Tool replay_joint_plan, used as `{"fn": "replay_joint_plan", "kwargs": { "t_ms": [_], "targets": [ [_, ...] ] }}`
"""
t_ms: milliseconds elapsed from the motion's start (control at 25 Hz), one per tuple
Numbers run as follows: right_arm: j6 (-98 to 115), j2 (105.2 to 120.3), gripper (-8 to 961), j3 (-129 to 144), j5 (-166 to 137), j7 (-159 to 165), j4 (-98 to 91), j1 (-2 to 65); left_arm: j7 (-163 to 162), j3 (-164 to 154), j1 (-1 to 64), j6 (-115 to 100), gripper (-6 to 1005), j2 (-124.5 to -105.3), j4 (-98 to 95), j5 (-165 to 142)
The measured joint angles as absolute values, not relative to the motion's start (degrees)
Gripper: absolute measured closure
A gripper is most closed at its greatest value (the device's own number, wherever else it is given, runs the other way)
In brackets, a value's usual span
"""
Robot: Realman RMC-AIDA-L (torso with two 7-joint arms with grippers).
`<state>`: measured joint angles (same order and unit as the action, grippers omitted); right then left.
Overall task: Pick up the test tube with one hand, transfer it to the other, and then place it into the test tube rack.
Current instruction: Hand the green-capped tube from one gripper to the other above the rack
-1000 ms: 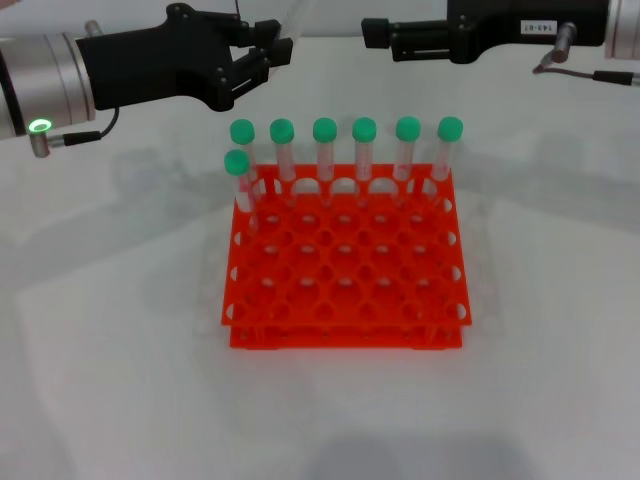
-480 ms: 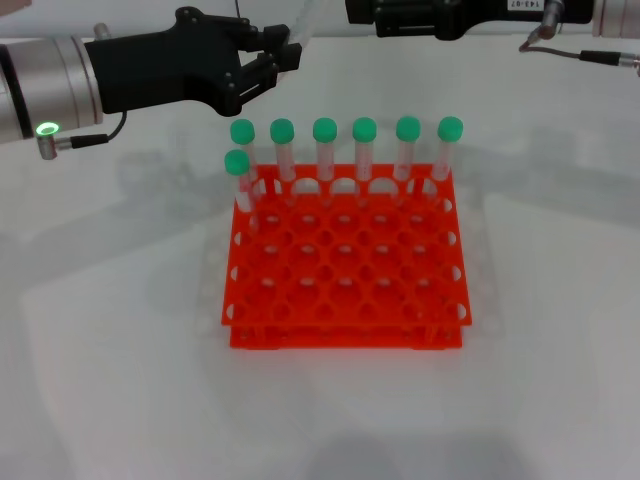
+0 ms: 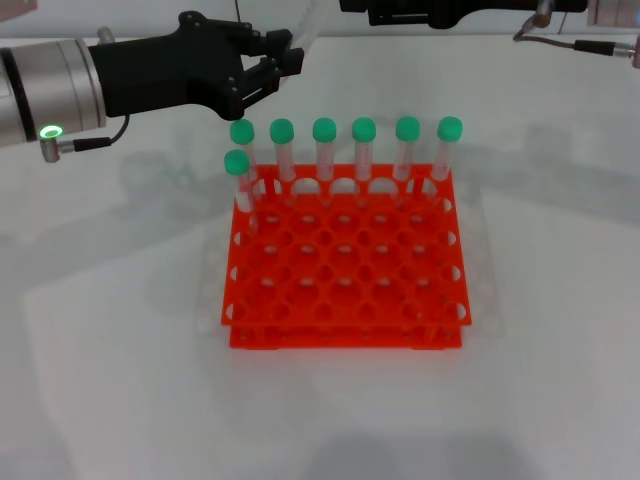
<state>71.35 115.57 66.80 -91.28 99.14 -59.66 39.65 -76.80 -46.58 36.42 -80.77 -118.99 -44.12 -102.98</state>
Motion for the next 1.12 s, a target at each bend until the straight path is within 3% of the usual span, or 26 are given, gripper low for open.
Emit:
{"fn": "replay_joint_plan", "kwargs": {
  "t_ms": [1120],
  "targets": [
    [70.5, 115.66, 326, 67.5, -91.2, 98.8, -59.3, 40.4, -76.8, -48.0, 36.9, -80.8, 810, -119.00, -44.0, -102.3]
  ]
}}
